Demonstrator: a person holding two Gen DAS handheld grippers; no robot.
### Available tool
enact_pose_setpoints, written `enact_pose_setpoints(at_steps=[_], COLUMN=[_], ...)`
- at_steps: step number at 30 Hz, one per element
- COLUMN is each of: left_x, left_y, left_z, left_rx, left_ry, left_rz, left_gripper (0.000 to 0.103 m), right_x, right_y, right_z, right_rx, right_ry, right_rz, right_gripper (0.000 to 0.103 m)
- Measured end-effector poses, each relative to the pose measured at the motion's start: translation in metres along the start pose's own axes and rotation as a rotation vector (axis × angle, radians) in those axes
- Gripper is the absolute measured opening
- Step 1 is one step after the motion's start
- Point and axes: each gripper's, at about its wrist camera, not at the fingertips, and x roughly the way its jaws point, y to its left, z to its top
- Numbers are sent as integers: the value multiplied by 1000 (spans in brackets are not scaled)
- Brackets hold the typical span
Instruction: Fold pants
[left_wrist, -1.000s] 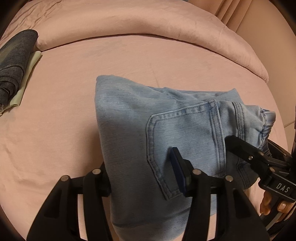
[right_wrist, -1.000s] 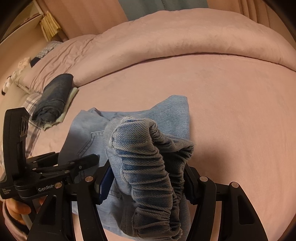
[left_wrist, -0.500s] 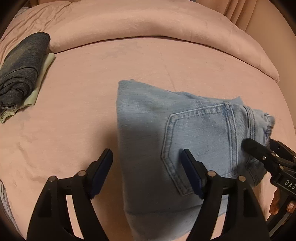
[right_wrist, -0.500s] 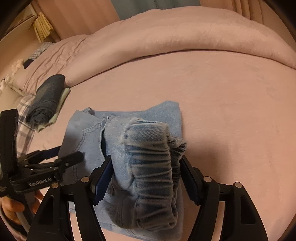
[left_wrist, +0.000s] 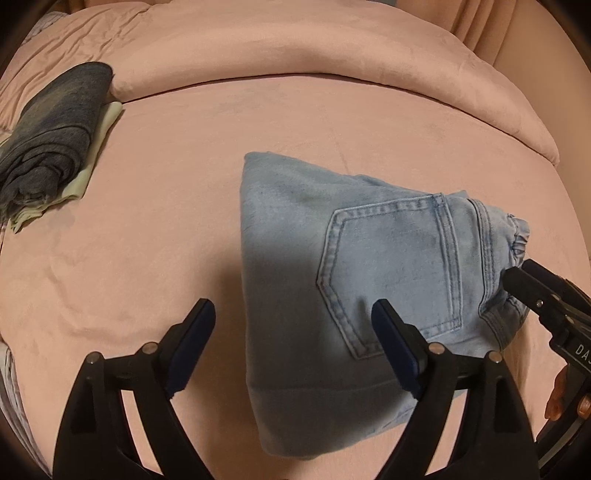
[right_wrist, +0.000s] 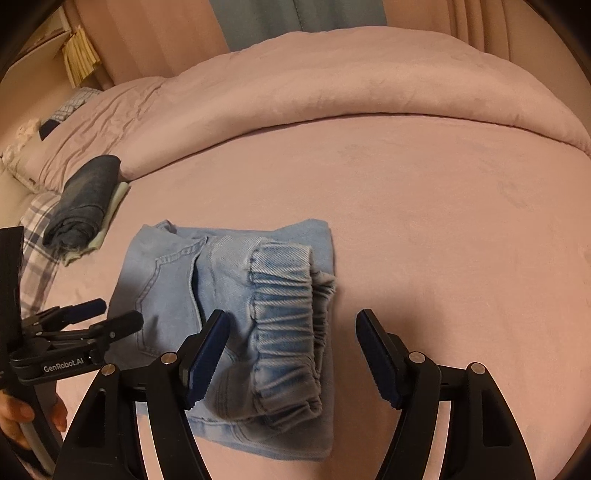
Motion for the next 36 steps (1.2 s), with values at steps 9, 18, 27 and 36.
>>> enact_pose_setpoints(at_steps=[9,18,27,36], left_x=[-18,-40,-61,-79], left_y=[0,0,-11,-25], left_z=[-24,-45,-54,-69], left_rx=[-65,-127,-95,-21], left_ry=[-7,-9,-46,-77], left_rz=[50,38,41,96], left_gripper=[89,89,90,102], right_x=[-15,-32,-50,-72], right_y=[0,6,13,20], right_z=[-9,-22,-33,-43], right_rx=[-5,-18,-19,-31], right_ry=[-11,-19,-34,-58], right_rz=[-1,8,27,26], right_gripper=[72,72,72,72])
